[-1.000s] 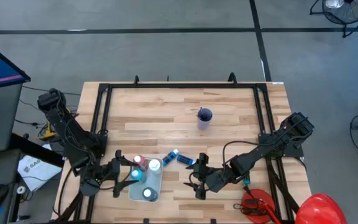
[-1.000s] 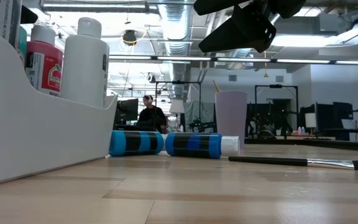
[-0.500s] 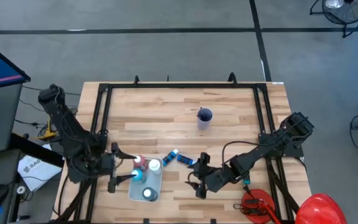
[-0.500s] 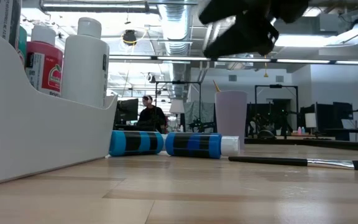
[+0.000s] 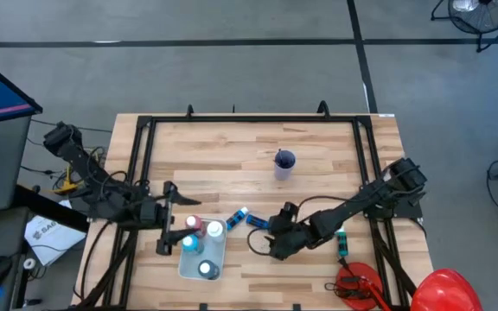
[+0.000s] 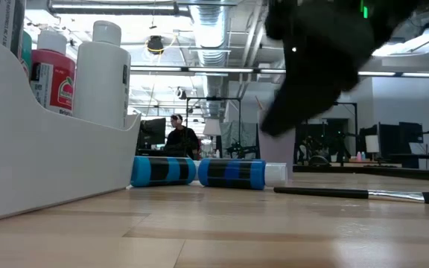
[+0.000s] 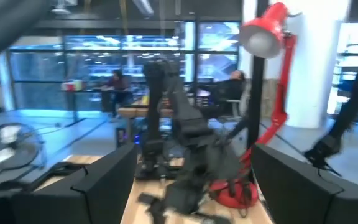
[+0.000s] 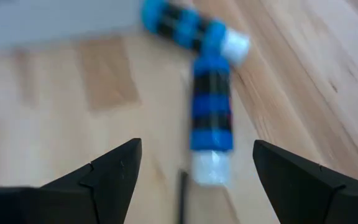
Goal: Pick & Place Paint Supplies
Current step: Put the right black blue paint bottle into the white bin
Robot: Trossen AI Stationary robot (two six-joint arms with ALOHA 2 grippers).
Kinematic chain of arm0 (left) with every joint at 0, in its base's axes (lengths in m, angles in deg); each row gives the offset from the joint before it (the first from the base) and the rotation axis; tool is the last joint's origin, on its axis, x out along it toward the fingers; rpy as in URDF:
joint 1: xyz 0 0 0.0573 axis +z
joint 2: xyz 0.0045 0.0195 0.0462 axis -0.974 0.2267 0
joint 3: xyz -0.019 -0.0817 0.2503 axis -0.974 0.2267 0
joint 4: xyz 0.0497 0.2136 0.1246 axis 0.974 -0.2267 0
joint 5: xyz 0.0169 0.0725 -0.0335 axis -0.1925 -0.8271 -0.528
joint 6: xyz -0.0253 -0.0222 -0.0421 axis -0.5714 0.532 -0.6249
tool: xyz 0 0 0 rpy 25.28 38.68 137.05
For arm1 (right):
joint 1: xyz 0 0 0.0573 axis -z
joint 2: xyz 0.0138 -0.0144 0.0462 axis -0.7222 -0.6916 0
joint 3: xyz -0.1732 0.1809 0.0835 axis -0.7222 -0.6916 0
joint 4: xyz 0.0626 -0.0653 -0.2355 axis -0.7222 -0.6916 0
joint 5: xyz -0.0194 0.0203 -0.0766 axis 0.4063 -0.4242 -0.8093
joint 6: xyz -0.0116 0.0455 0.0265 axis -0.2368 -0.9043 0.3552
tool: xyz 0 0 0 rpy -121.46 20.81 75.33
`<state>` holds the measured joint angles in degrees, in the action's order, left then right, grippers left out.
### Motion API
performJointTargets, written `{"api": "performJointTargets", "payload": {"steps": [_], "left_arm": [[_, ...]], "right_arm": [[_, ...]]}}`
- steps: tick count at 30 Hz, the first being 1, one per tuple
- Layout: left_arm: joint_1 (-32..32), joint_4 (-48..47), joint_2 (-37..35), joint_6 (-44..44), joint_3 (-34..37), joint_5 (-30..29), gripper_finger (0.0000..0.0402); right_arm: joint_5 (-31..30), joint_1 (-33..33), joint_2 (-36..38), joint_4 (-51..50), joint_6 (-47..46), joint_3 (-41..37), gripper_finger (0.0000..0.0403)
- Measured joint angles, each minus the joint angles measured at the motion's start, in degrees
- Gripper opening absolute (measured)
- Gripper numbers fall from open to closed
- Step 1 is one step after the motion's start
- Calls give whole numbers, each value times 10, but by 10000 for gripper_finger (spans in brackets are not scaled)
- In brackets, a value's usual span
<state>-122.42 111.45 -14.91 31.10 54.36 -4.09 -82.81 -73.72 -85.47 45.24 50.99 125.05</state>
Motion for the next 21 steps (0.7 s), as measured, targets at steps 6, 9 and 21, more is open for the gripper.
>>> {"api": "performJointTargets", "payload": {"steps": [6,9,21], "left_arm": [[7,-1,13,-3,0,24,309],[6,-1,12,-2,0,25,309],[6,-5,12,1,0,25,309]], "right_arm": [[24,11,-47,-7,-38,2,302],[32,16,-53,-20,-45,0,302],[29,38,-53,-4,-42,1,302]]}}
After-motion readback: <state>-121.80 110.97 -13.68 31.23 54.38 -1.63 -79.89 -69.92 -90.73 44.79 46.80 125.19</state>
